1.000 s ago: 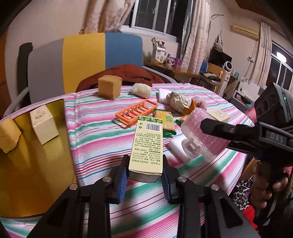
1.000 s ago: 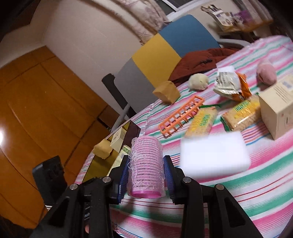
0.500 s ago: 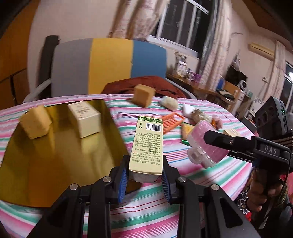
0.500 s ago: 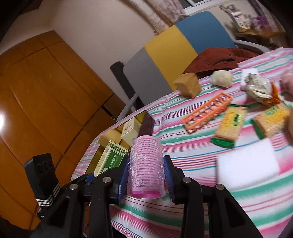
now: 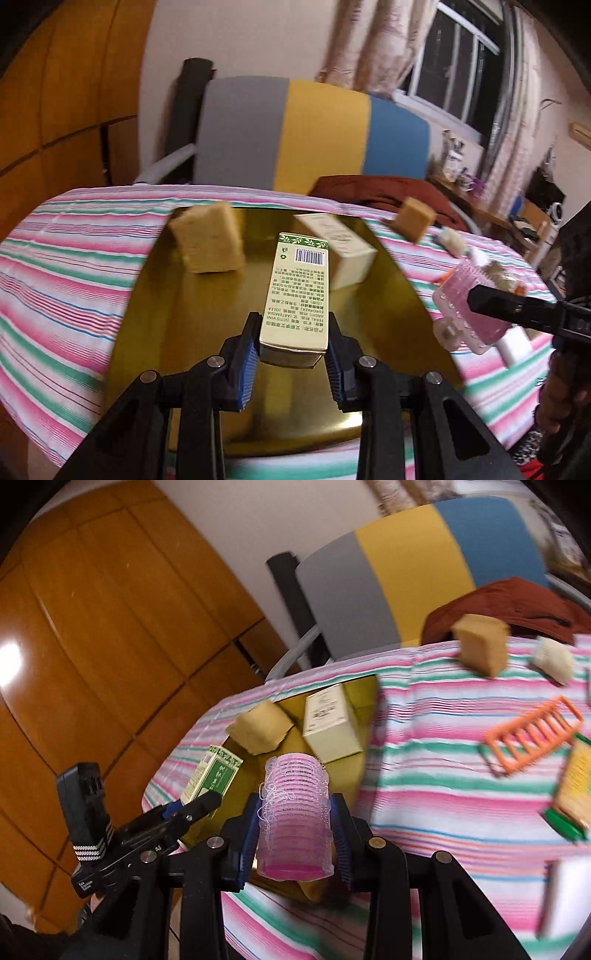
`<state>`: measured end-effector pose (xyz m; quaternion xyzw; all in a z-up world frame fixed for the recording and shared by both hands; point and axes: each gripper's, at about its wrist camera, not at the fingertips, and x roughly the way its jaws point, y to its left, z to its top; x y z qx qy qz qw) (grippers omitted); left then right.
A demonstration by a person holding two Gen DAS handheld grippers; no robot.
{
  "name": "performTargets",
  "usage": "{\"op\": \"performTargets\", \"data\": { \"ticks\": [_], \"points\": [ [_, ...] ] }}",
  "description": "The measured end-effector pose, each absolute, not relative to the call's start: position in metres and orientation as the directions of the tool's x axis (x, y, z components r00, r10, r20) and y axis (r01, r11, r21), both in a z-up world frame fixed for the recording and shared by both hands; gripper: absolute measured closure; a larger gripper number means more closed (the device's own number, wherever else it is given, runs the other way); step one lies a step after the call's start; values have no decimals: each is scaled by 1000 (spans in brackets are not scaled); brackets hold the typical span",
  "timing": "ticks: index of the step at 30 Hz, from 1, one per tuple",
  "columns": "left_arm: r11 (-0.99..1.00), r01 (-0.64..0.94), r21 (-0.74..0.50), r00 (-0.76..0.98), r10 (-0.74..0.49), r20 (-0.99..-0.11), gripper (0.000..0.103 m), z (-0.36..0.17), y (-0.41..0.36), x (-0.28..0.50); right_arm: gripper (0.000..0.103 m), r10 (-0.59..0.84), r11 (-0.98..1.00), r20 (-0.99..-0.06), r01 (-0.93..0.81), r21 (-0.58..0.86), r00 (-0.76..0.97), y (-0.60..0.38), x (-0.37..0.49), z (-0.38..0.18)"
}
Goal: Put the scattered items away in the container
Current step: 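Carry the green-labelled box and pink roller over the gold tray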
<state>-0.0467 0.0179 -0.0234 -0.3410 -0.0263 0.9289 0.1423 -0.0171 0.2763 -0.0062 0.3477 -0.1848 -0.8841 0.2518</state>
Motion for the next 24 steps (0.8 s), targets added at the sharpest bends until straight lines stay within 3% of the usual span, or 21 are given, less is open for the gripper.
{"op": "performTargets", "data": {
  "ticks": [12,24],
  "points": [
    [-974,-201,-103,-702,217,-678,71,-30,-21,-101,66,-551,-834,-631,376,403,-546,192,-115,2],
    [-977,-164,-133,-674,210,-708,68,-43,-40,-132,63,-439,-898,-729,281,339,-525,156,-201,-25]
  ]
}}
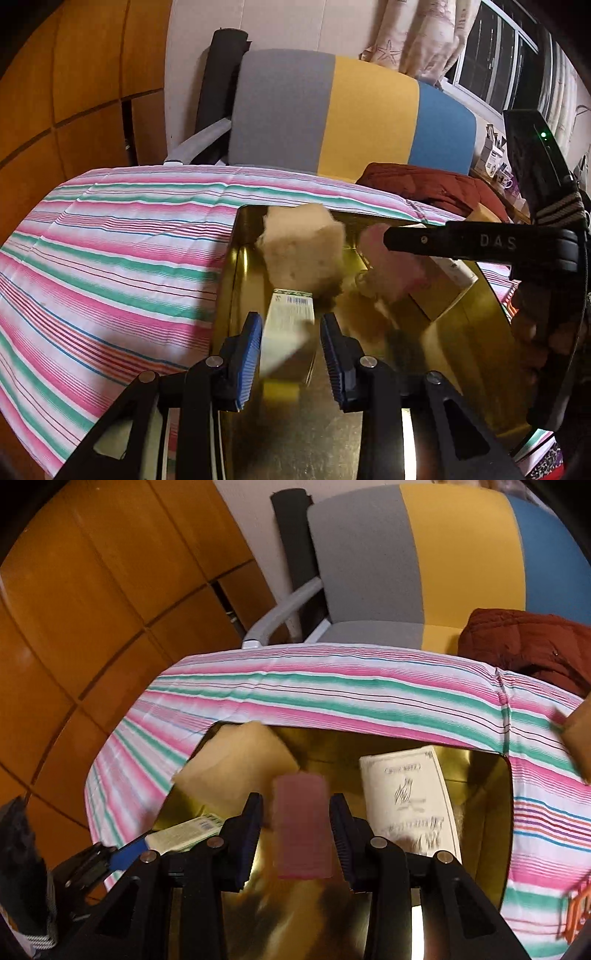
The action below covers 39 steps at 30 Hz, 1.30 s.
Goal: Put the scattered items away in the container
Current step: 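Carry the green-labelled box and pink roller over the gold tray, then open both grippers to drop the box and roller into the tray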
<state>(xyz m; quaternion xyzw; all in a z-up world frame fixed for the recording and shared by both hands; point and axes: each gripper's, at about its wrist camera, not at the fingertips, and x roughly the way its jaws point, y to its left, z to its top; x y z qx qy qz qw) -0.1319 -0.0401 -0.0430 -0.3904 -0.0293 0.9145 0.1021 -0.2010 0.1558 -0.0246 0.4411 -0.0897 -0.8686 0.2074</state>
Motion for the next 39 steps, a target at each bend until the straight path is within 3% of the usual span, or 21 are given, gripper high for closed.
{"op": "performTargets", "data": {
  "ticks": [13,15,17,22,26,39],
  "points": [
    [-974,-155,-167,-712,227,-665,55,-37,-42,-109,45,-433,-901,-639,299,314,-635,177,-166,-2],
    [-974,-162,-156,-726,225,-650,52,-31,-38,-102,39,-435,-900,-602,311,305,-670,184,-149,7],
    [-974,-174,-142,-739,224,-635,50,-25,-32,-93,25,-427,-904,-562,319,285,-708,190,-130,16],
    [-965,-227,-130,-753,258,-606,47,-8,-12,-72,1,-349,-937,-457,294,190,-818,210,-74,35],
    [-945,-304,-119,-748,314,-584,45,5,17,-51,0,-274,-961,-415,234,146,-867,235,-33,36],
    [-845,-534,-15,-669,433,-605,45,12,127,5,0,-128,-973,-476,16,232,-870,348,40,8]
  ]
}}
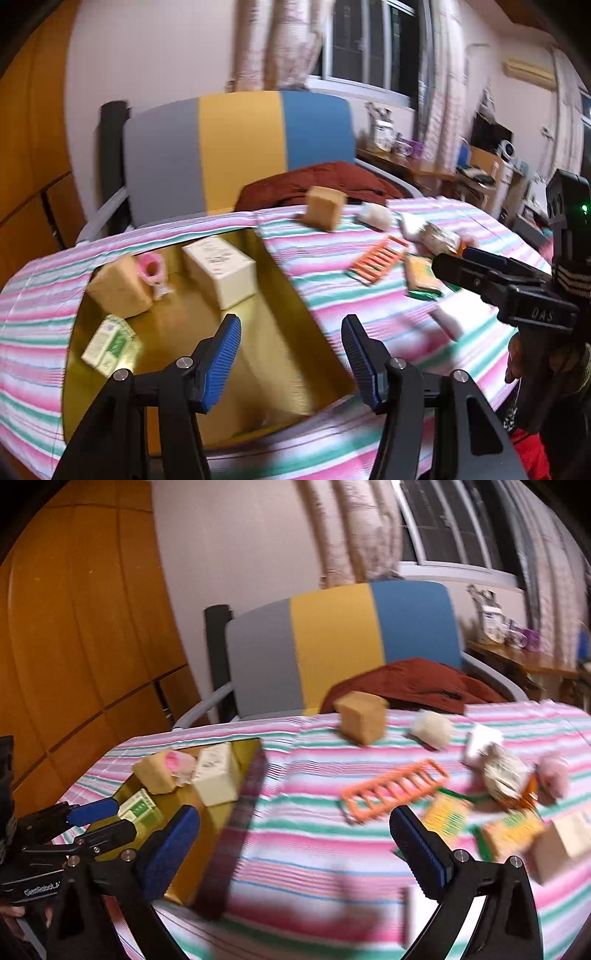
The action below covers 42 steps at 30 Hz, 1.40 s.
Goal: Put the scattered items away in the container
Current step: 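Open both grippers to drop the box and roller into the tray, then move both grippers toward the white foam block and the cream box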
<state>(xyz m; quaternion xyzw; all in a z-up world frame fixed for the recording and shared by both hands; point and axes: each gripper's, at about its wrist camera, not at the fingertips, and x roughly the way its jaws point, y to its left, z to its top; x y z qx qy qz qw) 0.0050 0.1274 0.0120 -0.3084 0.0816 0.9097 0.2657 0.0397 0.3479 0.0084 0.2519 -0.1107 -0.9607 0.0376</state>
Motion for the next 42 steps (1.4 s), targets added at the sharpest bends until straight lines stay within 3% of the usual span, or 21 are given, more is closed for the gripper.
{"op": "performTargets", "data": {
  "ticks": [13,28,42],
  "points": [
    [-687,-726,-35,-489,550,-677,45,-25,208,46,0,96,-942,-566,-258,213,-819,440,126,-37],
    [-659,-750,-56,-412,532,-740,45,-53,229,41,0,78,-958,-634,-234,166,-770,433,106,-74],
    [-351,-935,49,-276,632,-725,41,-38,314,40,0,138,-896,-599,-357,264,-789,492,135,-57]
  ]
}}
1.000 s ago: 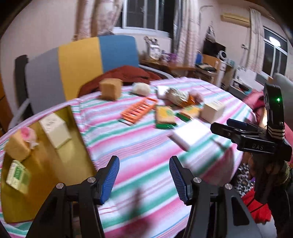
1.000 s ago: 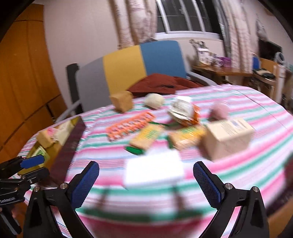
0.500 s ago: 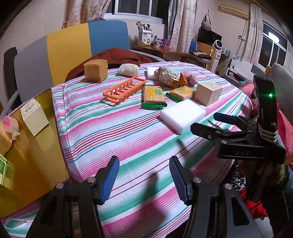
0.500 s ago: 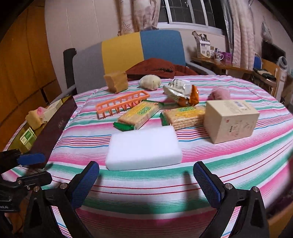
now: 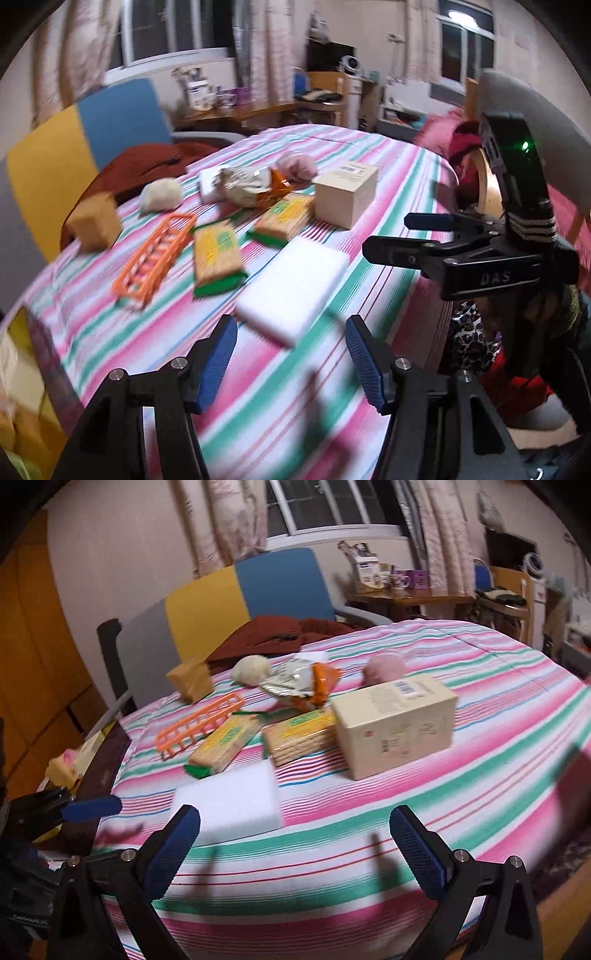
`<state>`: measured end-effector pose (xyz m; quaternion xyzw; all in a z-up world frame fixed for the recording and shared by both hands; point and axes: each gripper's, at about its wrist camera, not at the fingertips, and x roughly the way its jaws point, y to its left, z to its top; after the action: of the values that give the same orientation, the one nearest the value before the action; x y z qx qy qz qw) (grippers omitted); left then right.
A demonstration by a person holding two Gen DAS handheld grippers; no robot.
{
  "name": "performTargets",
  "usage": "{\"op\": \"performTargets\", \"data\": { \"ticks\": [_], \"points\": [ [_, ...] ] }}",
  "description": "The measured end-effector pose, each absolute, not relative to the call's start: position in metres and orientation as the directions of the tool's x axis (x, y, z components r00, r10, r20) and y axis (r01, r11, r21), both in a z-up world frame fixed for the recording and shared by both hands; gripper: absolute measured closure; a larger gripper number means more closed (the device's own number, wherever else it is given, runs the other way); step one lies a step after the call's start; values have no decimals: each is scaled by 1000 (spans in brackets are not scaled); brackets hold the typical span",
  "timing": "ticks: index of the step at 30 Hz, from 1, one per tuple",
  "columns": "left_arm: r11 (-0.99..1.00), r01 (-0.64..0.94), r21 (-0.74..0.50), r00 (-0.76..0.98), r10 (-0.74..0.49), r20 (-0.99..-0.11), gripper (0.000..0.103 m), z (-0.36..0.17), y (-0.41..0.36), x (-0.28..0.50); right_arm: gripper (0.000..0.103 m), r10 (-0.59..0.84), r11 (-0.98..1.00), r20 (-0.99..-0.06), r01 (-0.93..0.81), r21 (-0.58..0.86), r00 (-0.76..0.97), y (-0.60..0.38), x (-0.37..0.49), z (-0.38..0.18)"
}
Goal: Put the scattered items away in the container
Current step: 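Move both grippers toward the white foam block and the cream box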
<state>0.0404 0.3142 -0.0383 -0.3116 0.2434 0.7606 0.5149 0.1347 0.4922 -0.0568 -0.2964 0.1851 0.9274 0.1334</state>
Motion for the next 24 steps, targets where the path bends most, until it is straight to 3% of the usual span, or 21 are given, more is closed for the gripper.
{"op": "performTargets", "data": {
  "ticks": [5,13,24],
  "points": [
    [-261,-959,111,-253,609,-752,41,-39,341,36,0,152,-890,-567,-361,278,-810,504,141,-41],
    [-145,-985,98,-164,570,-805,39,-49,373,25,0,112,-862,-500,-334,380,-859,531,154,-25],
    [-84,-986,146,-169,500,-850,38,-68,393,24,0,80,-863,-483,-303,404,-872,539,153,-27]
  ]
}}
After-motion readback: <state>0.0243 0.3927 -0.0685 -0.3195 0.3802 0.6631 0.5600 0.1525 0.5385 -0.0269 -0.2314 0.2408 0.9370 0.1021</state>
